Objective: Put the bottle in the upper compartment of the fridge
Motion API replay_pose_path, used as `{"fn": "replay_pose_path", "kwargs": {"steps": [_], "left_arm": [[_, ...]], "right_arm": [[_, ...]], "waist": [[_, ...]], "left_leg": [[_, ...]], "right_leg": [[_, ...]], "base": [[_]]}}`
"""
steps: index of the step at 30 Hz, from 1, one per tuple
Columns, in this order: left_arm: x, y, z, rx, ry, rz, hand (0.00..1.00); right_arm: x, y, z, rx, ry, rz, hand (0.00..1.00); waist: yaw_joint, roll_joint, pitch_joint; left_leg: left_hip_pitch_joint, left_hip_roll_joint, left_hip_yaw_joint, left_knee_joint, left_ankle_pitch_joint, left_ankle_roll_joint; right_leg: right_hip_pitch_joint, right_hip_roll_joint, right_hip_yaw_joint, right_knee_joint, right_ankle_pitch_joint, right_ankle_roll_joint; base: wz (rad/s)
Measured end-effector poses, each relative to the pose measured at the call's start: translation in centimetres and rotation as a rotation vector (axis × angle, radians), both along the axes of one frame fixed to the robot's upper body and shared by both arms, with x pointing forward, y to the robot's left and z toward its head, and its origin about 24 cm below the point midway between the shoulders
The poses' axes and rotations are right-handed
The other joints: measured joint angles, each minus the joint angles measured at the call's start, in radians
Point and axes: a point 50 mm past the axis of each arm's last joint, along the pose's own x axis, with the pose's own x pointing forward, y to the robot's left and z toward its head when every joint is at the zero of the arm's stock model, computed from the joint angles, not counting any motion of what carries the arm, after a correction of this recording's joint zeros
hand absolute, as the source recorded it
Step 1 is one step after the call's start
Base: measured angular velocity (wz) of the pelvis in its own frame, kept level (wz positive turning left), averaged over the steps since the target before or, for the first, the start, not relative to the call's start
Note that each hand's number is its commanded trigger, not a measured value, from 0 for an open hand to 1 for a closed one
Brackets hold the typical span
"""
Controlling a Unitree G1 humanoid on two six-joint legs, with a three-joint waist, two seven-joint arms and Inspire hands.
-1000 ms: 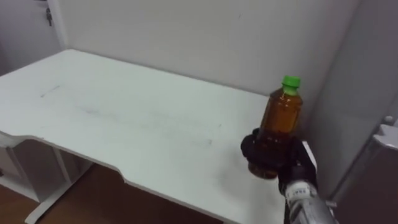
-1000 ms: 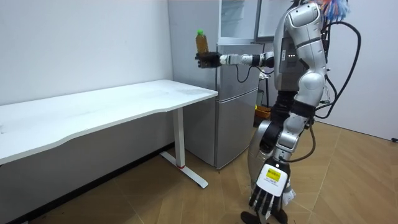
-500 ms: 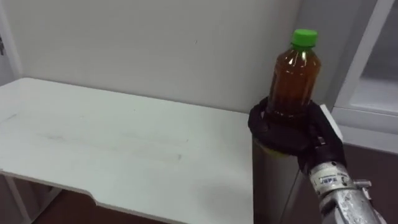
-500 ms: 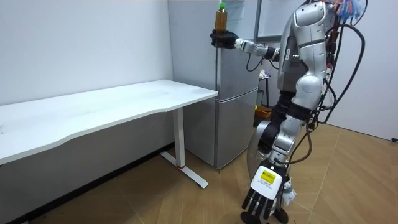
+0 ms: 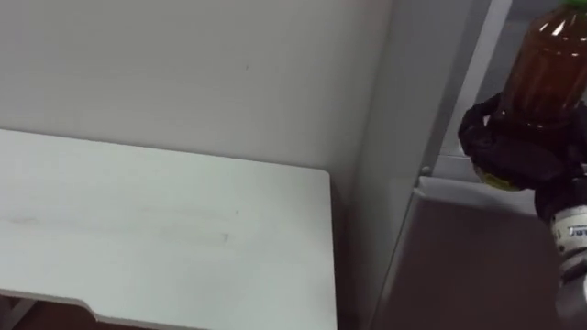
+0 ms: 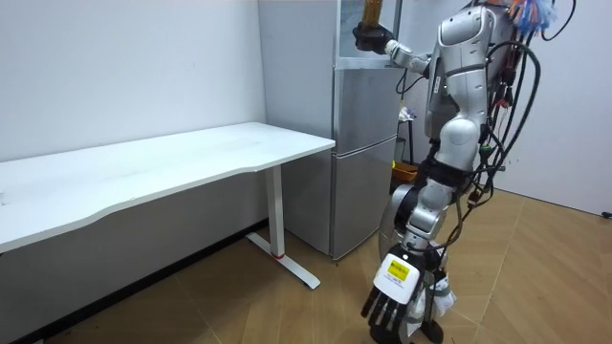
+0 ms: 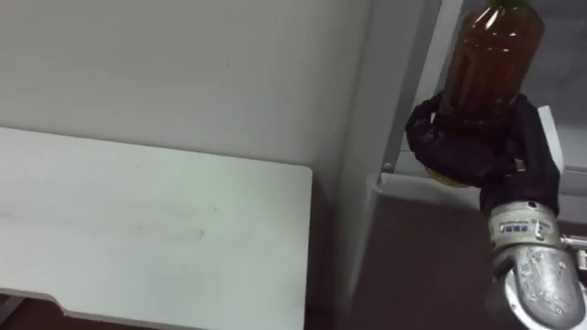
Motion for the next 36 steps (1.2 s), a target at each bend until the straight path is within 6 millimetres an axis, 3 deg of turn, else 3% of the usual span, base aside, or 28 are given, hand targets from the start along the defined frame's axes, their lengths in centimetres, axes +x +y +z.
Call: {"fn": "replay_pose_path", "kwargs": {"steps": [5,11,21,32,36], "left_arm": [[0.2,0.1,0.1,0.003,-0.012,0.004,0.00],[-1.0,0.6,0.3,0.020,0.006,0.051,0.00],[-2.7,0.6,0.5,0.021,0.045,0.073,0.00],[-2.4,0.9,0.6,0.023,0.040,0.071,0.00],[-2.5,1.1,0.7,0.028,0.045,0.070,0.00]], "right_arm": [[-0.3,-1.1,0.7,0.025,-0.025,-0.034,1.00],[-0.7,-2.7,1.9,-0.012,-0.042,-0.075,1.00],[-1.0,-4.1,2.5,0.029,-0.048,-0.114,1.00],[0.5,-6.1,0.3,0.257,0.092,-0.101,1.00],[1.5,-7.5,-0.8,0.376,0.145,-0.159,1.00]], "waist": [[-0.019,0.002,-0.0017],[-0.022,0.003,-0.0035],[-0.019,-0.014,-0.0065],[-0.007,-0.020,-0.0075],[0.012,-0.021,-0.0068]], "left_leg": [[0.006,0.002,0.012,-0.002,0.000,0.000],[0.010,0.001,0.015,-0.004,-0.002,0.002],[0.013,0.001,0.015,-0.003,-0.004,0.001],[0.011,0.000,0.014,-0.001,-0.005,0.000],[0.002,0.000,0.010,-0.002,-0.006,-0.001]], "right_leg": [[0.000,0.003,0.018,-0.001,0.000,0.000],[0.002,0.002,0.021,0.000,0.000,0.000],[0.001,0.001,0.018,-0.004,-0.002,0.000],[0.000,0.001,0.018,0.001,-0.011,-0.002],[0.001,0.001,0.014,0.000,-0.011,-0.002]], "base": [[-0.06],[0.00],[0.00],[0.00],[0.02]]}}
